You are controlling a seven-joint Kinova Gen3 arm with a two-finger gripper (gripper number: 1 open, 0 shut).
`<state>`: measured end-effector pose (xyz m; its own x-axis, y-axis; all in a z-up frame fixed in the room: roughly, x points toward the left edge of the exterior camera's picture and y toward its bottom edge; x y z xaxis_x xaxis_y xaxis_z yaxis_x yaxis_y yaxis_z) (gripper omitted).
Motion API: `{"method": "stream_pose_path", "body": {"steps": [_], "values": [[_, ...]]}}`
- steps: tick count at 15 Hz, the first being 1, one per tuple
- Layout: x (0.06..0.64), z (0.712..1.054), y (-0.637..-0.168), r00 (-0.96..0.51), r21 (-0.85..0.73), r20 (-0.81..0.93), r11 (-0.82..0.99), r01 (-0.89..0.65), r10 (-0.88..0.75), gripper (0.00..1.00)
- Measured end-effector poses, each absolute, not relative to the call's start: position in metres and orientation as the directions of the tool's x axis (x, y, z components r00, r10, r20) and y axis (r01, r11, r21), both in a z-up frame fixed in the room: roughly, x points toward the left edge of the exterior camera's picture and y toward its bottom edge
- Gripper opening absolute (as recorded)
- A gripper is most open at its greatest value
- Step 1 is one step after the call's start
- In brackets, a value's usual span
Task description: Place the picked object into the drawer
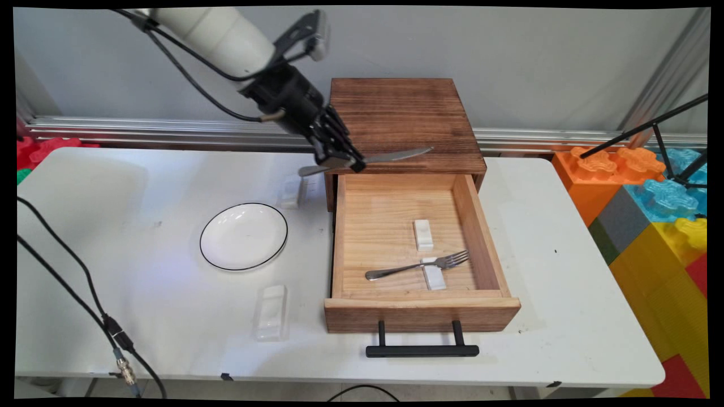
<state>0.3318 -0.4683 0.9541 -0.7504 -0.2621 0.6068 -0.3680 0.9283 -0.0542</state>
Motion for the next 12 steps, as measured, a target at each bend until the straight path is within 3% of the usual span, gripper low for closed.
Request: {"method": "stream_pose_path", "body": {"steps": [12], "values": [[0.269, 0.902, -0.487, -0.764, -0.11, 0.595, 0.916, -0.386, -0.251, 0.0]]}}
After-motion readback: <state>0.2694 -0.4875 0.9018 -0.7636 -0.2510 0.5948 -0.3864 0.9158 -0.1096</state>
